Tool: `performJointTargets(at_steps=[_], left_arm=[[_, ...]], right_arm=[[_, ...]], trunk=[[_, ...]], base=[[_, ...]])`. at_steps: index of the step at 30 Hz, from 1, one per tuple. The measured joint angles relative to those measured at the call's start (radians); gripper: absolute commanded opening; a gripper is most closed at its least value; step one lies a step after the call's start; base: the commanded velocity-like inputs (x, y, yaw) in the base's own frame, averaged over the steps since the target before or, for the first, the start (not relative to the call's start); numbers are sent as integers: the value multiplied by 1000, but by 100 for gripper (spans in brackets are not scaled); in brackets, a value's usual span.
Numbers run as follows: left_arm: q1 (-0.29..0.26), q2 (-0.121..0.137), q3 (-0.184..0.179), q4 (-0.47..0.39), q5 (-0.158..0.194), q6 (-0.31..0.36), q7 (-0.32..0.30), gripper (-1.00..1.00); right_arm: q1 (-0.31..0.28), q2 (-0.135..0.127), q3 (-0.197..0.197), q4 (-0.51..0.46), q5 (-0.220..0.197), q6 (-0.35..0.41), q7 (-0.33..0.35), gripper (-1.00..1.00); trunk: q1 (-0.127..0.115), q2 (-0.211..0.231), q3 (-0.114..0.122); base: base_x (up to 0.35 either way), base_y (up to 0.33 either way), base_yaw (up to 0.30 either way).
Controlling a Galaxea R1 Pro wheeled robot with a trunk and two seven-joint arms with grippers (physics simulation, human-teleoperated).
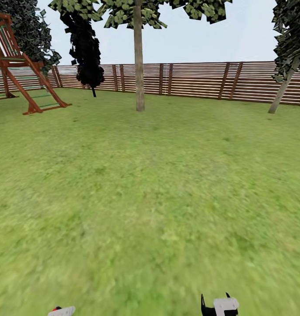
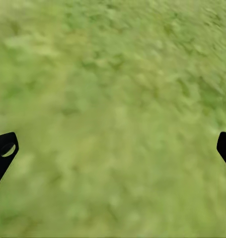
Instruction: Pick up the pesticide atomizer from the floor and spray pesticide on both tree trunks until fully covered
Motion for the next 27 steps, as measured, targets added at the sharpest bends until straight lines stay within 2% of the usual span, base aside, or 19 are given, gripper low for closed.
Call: performJointTargets(at_steps=[27], left_arm=[[0,1,0,0,0,0,0,-100]], right_arm=[[0,0,0,0,0,0,0,100]], trunk=[[0,0,0]], base=[[340,0,0]])
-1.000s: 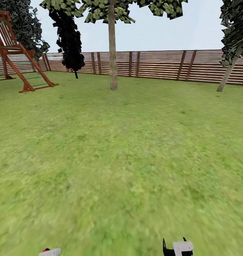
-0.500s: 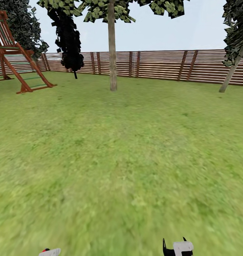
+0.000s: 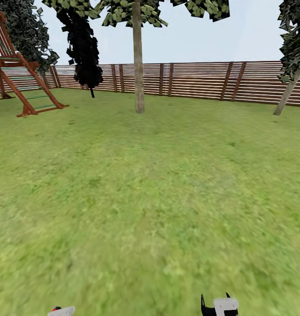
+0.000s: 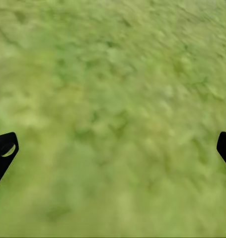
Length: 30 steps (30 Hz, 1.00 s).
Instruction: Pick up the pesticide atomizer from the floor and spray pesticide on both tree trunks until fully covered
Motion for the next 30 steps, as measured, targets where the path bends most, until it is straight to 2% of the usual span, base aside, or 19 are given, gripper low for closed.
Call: performJointTargets(at_steps=[30], left_arm=[[1,3,0,0,1,-1,0,-100]], right_arm=[[0,0,0,0,0,0,0,100]], trunk=[[0,0,0]], base=[[340,0,0]])
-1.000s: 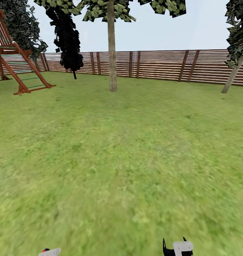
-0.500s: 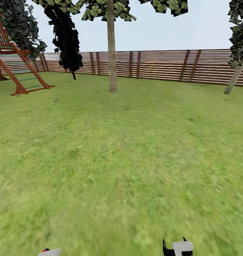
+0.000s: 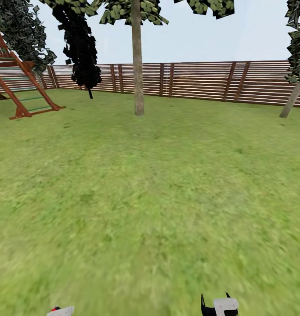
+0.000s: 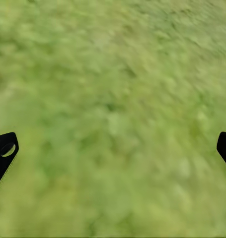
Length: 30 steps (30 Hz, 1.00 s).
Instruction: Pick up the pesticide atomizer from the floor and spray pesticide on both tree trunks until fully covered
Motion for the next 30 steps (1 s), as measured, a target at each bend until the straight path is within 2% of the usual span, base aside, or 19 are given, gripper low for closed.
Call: performJointTargets(at_steps=[30], left_arm=[[0,-6,-1,0,-10,1,-1,-100]], right_arm=[[0,0,0,0,0,0,0,100]], trunk=[[0,0,0]], base=[[339,0,0]])
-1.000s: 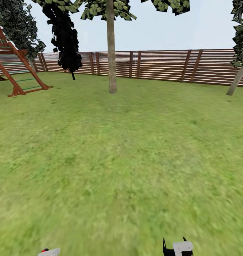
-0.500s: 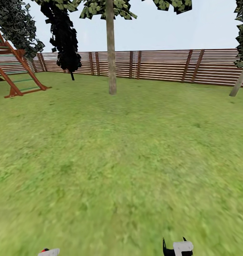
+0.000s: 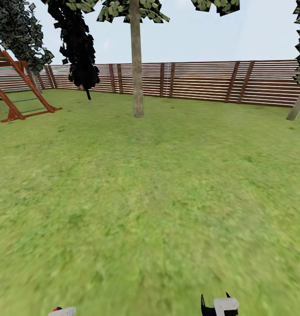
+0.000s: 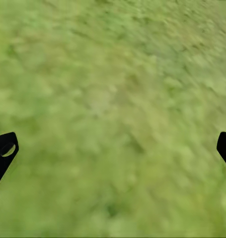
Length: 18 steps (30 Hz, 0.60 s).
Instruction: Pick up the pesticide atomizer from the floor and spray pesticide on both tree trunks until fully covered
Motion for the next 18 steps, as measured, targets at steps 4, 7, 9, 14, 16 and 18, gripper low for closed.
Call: performJointTargets(at_steps=[4,7,9,14,16,18], left_arm=[[0,7,2,0,9,-1,1,-100],[0,4,1,-1,9,-1,1,-100],[0,2,1,-2,9,-1,1,-100],[0,-1,0,0,2,-1,1,-100],[0,-1,-1,0,2,0,1,-100],[0,-1,-3,0,1,0,1,-100]], right_arm=[[0,0,0,-1,0,0,0,100],[-1,2,2,-7,3,-1,6,100],[-1,2,-3,-9,-3,-2,5,100],[-1,-1,2,-3,5,-3,9,100],[0,-4,3,-3,6,-3,9,100],[0,-7,3,-4,6,-3,9,100]], trunk=[[0,0,0],[0,0,0],[0,0,0],[0,0,0],[0,0,0],[0,0,0]], base=[[340,0,0],[340,0,0],[339,0,0],[340,0,0],[340,0,0],[340,0,0]])
